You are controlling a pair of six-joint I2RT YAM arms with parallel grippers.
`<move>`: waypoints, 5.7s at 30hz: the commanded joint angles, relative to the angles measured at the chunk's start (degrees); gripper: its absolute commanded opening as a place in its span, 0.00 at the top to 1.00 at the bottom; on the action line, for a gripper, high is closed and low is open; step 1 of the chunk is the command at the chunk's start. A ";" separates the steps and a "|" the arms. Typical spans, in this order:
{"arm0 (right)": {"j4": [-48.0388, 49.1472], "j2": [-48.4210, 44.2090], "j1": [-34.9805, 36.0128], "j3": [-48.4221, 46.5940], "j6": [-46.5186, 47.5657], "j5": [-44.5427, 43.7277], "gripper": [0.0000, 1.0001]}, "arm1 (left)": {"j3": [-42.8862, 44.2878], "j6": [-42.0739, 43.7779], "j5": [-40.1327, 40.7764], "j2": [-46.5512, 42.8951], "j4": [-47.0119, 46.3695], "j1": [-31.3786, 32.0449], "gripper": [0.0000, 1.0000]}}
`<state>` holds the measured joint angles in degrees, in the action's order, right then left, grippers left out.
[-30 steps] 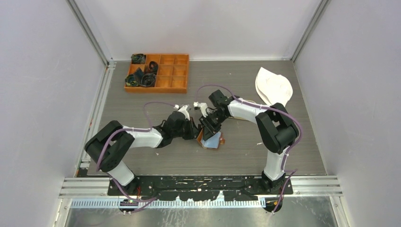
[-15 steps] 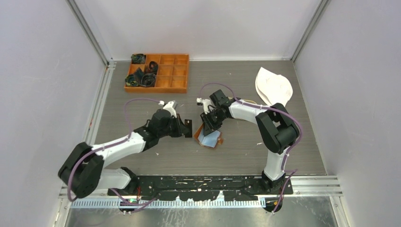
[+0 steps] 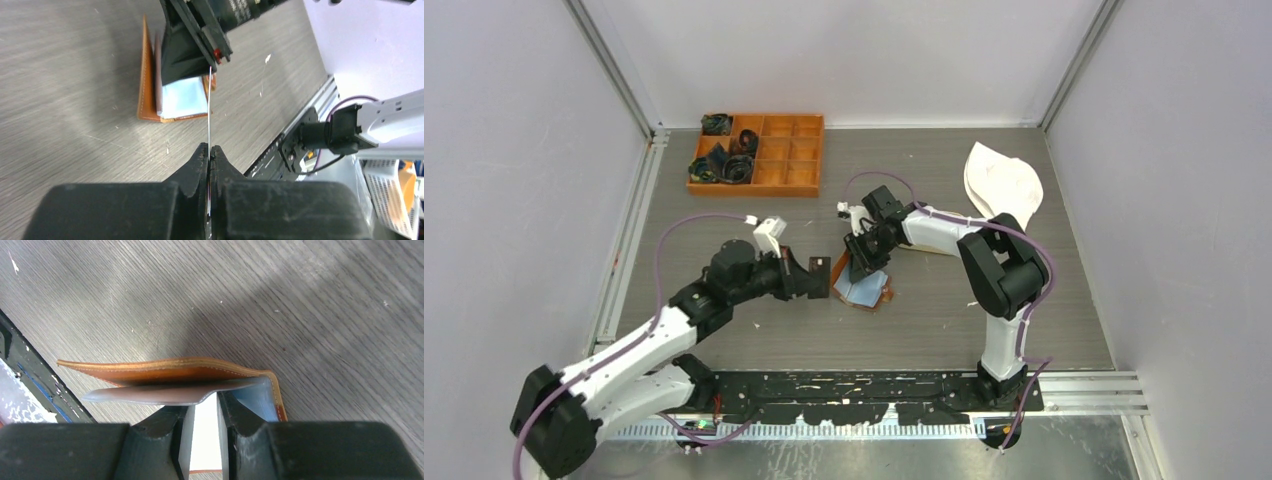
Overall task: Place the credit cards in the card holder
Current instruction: Insert the credit card into the card holder.
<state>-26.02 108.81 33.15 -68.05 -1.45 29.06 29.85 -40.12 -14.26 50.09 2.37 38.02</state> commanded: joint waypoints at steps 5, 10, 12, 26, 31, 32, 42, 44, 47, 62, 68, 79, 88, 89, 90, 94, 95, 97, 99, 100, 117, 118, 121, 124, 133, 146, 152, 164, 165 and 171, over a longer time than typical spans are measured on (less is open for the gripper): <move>-1.45 1.73 -0.28 -2.25 1.24 -3.17 0.71 | 2.59 -0.89 -13.07 18.31 -18.16 0.04 1.00; -2.02 1.99 -0.28 -2.74 1.18 -2.96 0.71 | 4.93 -0.16 -15.09 25.27 -21.25 0.21 1.00; -2.17 1.88 -0.41 -2.86 1.21 -2.82 0.71 | 5.57 1.21 -15.09 27.32 -20.81 0.22 1.00; -8.91 -3.29 -1.78 -4.57 11.55 -7.01 0.68 | 10.76 10.94 -2.97 38.23 -8.52 -0.83 1.00; -11.36 -5.93 -3.53 -5.06 13.59 -6.40 0.61 | 12.58 10.93 -3.72 40.51 -8.85 -1.37 1.00; -11.34 -6.57 -4.12 -4.85 13.66 -6.38 0.59 | 12.91 10.91 -4.09 40.87 -9.03 -1.44 1.00; -6.38 -7.13 -6.60 -2.76 11.27 -10.59 0.54 | 14.80 11.08 -10.55 42.50 -10.78 -1.52 1.00; -5.47 -6.84 -6.82 -2.78 11.03 -12.01 0.54 | 14.54 11.18 -12.20 42.46 -11.40 -1.47 1.00; -4.76 -5.95 -6.96 -3.18 11.43 -12.34 0.53 | 14.82 11.56 -13.82 43.21 -11.42 -1.45 1.00; -10.83 -2.21 -4.77 -8.04 28.19 2.05 0.54 | 18.72 19.58 -15.97 42.11 -7.42 0.06 1.00; -15.73 2.13 -4.08 -14.75 32.74 4.86 0.57 | 21.56 25.43 -13.96 40.73 -2.72 0.08 1.00; -18.45 7.26 -3.53 -24.86 31.31 4.43 0.57 | 24.27 33.60 -4.49 41.30 3.22 0.00 1.00; -18.72 -1.45 -6.14 -20.61 26.85 -3.28 0.48 | 27.31 31.10 -4.59 46.83 0.98 -1.27 1.00; -18.73 -2.68 -6.56 -19.53 26.34 -3.33 0.48 | 27.63 30.81 -4.77 47.22 1.06 -1.39 1.00; -18.50 -3.98 -7.07 -18.08 25.60 -3.34 0.47 | 28.00 30.68 -5.01 47.80 1.17 -1.49 1.00; -15.79 -8.79 -9.18 -10.05 20.65 -1.17 0.45 | 29.36 30.30 -5.97 49.22 1.51 -2.15 1.00; -14.34 -9.78 -9.71 -7.76 18.33 -0.09 0.44 | 29.60 30.28 -6.48 49.68 1.66 -2.24 1.00; -11.65 -11.28 -10.74 -3.29 15.41 3.21 0.44 | 30.15 30.12 -7.46 50.33 1.73 -2.42 1.00; -8.23 -13.20 -11.81 1.42 13.90 5.73 0.44 | 30.69 29.87 -8.14 50.86 1.62 -2.50 1.00; -6.58 -14.25 -11.90 3.31 14.41 6.17 0.44 | 30.82 29.72 -8.73 51.18 1.63 -2.53 1.00; 4.99 -16.74 -2.54 11.87 28.76 -12.24 0.48 | 34.62 23.98 -13.96 54.34 5.03 -3.99 1.00; 4.94 -16.70 -2.49 11.81 29.50 -13.00 0.51 | 35.15 23.36 -14.66 54.67 5.51 -4.35 1.00; 4.89 -16.65 -2.39 11.74 32.05 -15.07 0.60 | 37.56 21.43 -17.25 56.54 7.88 -5.69 1.00; 5.23 -16.62 -2.38 11.58 35.12 -17.24 0.67 | 40.47 19.57 -20.80 59.15 10.37 -6.96 1.00; 7.16 -16.46 -2.44 11.73 42.49 -19.91 0.74 | 44.09 15.86 -25.15 63.65 12.61 -8.61 1.00; 7.97 -21.26 -7.64 8.92 33.71 -11.27 0.35 | 41.98 9.84 -26.59 64.96 7.95 -9.87 1.00; 8.96 -17.20 -13.60 5.69 5.57 1.40 0.28 | 37.04 5.51 -25.32 63.83 0.64 -9.94 1.00; 12.83 -17.49 -17.64 14.39 -17.02 1.64 0.30 | 25.72 -3.57 -20.80 59.21 -15.19 -9.87 1.00; 12.77 -16.55 -17.60 14.51 -17.32 1.88 0.30 | 25.20 -4.03 -20.62 58.92 -15.79 -9.87 1.00; 15.61 -10.54 -17.37 13.67 -21.76 4.78 0.30 | 22.46 -5.89 -19.17 57.22 -18.88 -8.92 1.00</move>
<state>-14.63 95.50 15.42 -53.21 -17.98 30.63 54.04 -44.75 -36.60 109.80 -12.84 28.45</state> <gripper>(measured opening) 0.695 0.009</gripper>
